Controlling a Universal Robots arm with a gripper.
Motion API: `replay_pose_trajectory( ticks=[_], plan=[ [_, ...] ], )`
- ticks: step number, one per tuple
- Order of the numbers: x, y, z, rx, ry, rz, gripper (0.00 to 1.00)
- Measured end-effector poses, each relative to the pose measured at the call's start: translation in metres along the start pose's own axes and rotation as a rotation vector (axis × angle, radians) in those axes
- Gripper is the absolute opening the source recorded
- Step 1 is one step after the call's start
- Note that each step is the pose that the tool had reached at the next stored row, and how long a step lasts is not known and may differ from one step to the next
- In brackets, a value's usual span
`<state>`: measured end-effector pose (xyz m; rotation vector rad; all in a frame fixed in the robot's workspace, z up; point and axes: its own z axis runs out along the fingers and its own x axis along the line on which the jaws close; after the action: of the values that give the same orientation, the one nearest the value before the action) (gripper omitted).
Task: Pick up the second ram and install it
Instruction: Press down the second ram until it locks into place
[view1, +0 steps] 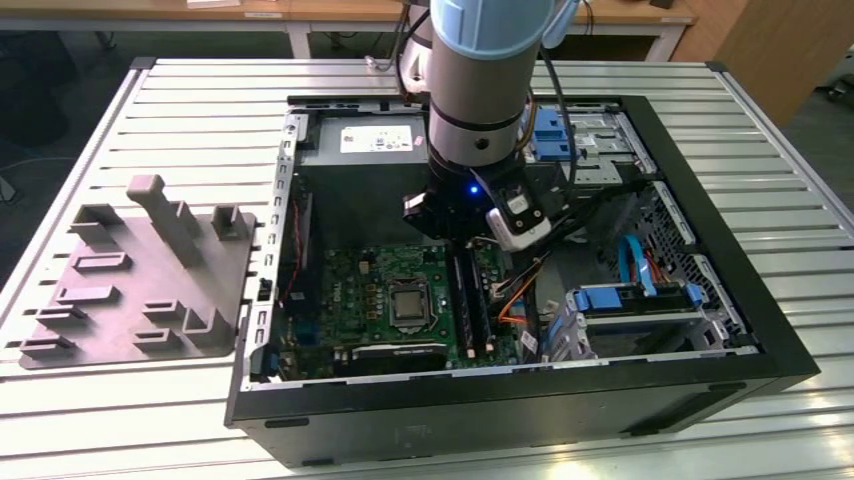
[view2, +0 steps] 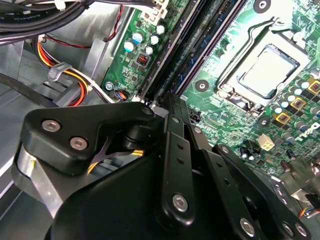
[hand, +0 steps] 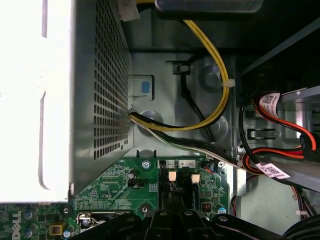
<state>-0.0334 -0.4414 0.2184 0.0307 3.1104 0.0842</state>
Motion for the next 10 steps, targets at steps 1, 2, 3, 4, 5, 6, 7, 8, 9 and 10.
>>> replay_pose_trajectory(
  ticks=[1,2,3,4,5,6,7,8,9,10],
  plan=[
    [0.0,0.0,0.0003,-0.0003,-0.0001,0.0,0.1],
    [0.0,-0.0001,0.0005,-0.0002,0.0,0.0,0.1],
    [0.0,-0.0001,0.0005,-0.0001,0.0,0.0,0.1],
    [0.0,-0.0001,0.0005,0.0,0.0,0.0,0.1],
    [0.0,-0.0001,0.0005,0.0001,0.0,0.0,0.1],
    [0.0,-0.0001,0.0002,0.0,0.0,0.0,0.1],
    [-0.0001,0.0,-0.0006,-0.0006,-0.0003,0.0,0.1],
    [-0.0002,0.0002,-0.0024,-0.001,-0.0005,0.0,0.1],
    [-0.0002,0.0002,-0.0045,-0.0004,-0.0002,0.0,0.1],
    [-0.0003,0.0003,-0.0066,-0.0001,-0.0001,0.0,0.1]
  ],
)
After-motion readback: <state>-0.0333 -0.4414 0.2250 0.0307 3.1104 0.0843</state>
